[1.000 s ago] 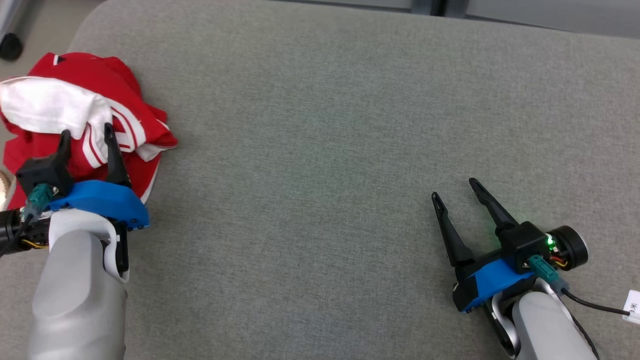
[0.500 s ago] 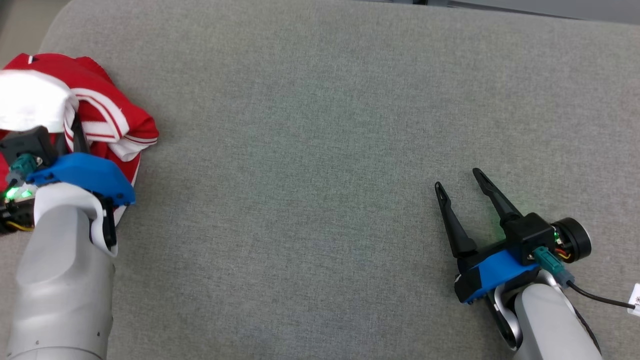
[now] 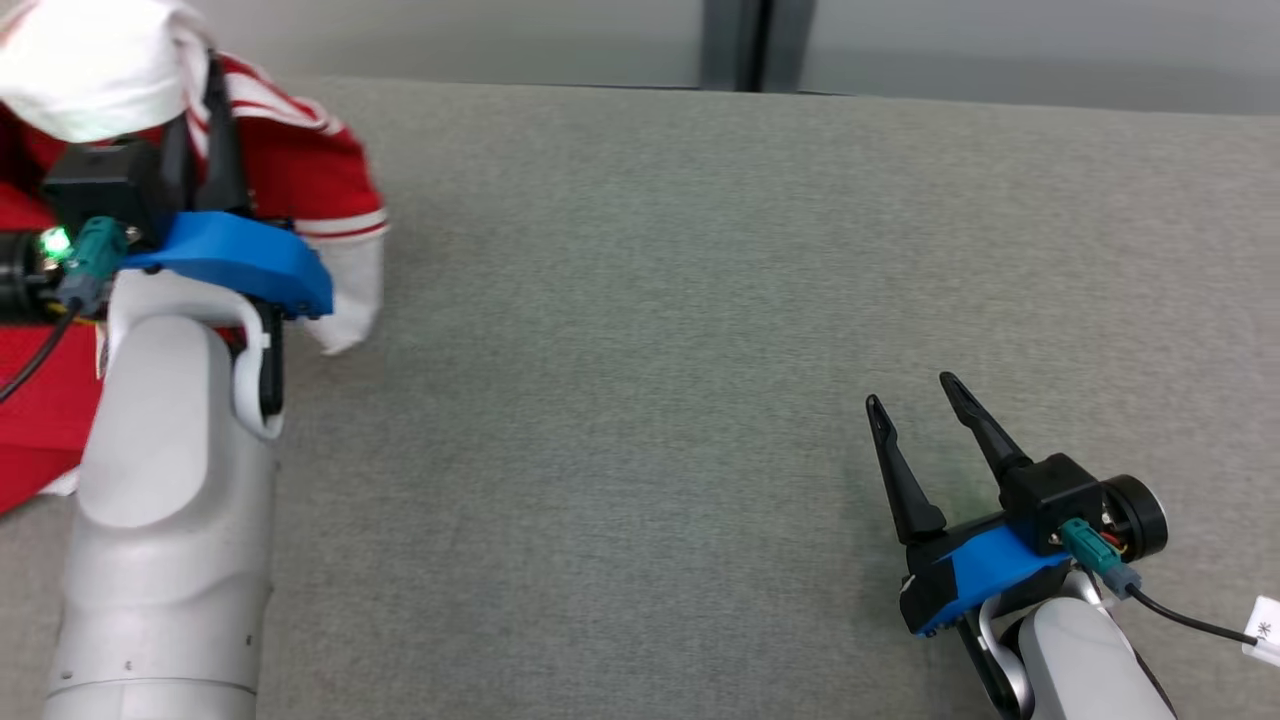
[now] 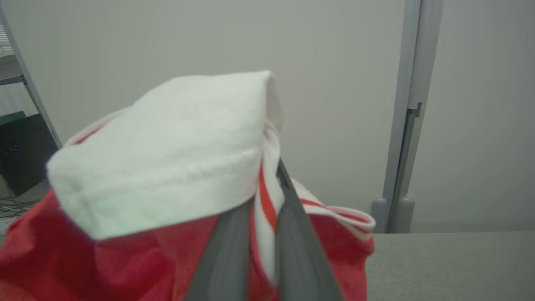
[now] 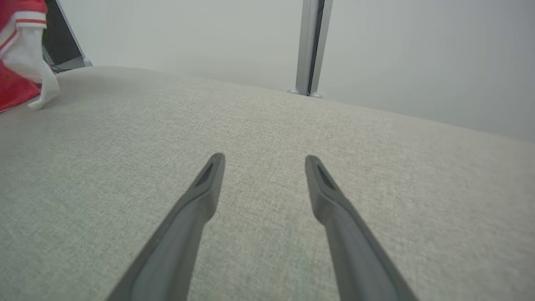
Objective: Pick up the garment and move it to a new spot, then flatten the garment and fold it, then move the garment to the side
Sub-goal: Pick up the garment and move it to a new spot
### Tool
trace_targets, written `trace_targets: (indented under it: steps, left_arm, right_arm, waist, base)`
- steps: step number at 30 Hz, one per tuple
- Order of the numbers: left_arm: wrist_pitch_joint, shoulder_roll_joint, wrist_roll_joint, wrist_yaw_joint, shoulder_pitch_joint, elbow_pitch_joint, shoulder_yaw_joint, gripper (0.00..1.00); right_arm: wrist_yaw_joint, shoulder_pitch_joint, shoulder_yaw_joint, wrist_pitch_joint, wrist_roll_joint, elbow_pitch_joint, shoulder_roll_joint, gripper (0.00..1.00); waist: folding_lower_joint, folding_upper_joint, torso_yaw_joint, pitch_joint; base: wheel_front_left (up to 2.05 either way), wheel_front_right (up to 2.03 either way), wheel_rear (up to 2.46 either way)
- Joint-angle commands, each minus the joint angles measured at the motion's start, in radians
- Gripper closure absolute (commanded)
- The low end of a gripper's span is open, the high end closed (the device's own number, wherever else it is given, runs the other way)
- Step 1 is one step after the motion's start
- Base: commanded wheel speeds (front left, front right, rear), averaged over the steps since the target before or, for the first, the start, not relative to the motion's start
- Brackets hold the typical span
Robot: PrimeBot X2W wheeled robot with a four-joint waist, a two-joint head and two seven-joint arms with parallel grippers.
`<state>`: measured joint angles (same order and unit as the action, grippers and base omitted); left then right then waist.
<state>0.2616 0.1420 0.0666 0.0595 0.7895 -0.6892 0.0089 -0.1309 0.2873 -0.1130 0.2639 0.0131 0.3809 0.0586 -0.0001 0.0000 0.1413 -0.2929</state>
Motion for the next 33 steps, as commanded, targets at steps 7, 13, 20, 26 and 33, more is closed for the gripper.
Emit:
trace_targets:
  steps: [7, 13, 20, 26, 33]
  left_arm:
    - [0.005, -0.050, -0.009, 0.027, -0.031, 0.034, -0.076, 1.00]
    - [0.005, -0.081, 0.002, 0.037, -0.069, 0.026, -0.157, 1.00]
    - [0.005, -0.091, 0.075, 0.051, -0.103, 0.025, -0.321, 1.00]
    - [0.005, -0.091, 0.201, 0.008, -0.128, 0.065, -0.516, 1.00]
    - [0.005, -0.090, 0.301, -0.049, -0.169, 0.102, -0.678, 1.00]
  right_arm:
    - [0.000, -0.027, 0.027, 0.001, -0.028, -0.004, -0.007, 0.00]
    - [0.000, -0.031, 0.013, 0.001, -0.065, -0.007, -0.007, 0.00]
    - [0.000, -0.040, 0.007, 0.001, -0.094, -0.006, -0.008, 0.00]
    - [0.000, -0.043, 0.000, 0.001, -0.113, -0.002, -0.008, 0.00]
    - [0.000, -0.049, 0.004, 0.001, -0.121, 0.001, -0.008, 0.00]
  waist:
    - [0.0001, 0.0000, -0.140, 0.044]
    - [0.0001, 0.0000, -0.258, 0.045]
    - [0.0001, 0.0000, -0.377, 0.034]
    - [0.0001, 0.0000, -0.436, 0.030]
    - [0.0001, 0.0000, -0.442, 0.035]
  base:
    - [0.00, 0.00, 0.00]
    - [0.00, 0.00, 0.00]
    - [0.00, 0.00, 0.00]
    - [0.00, 0.00, 0.00]
    - [0.00, 0.00, 0.00]
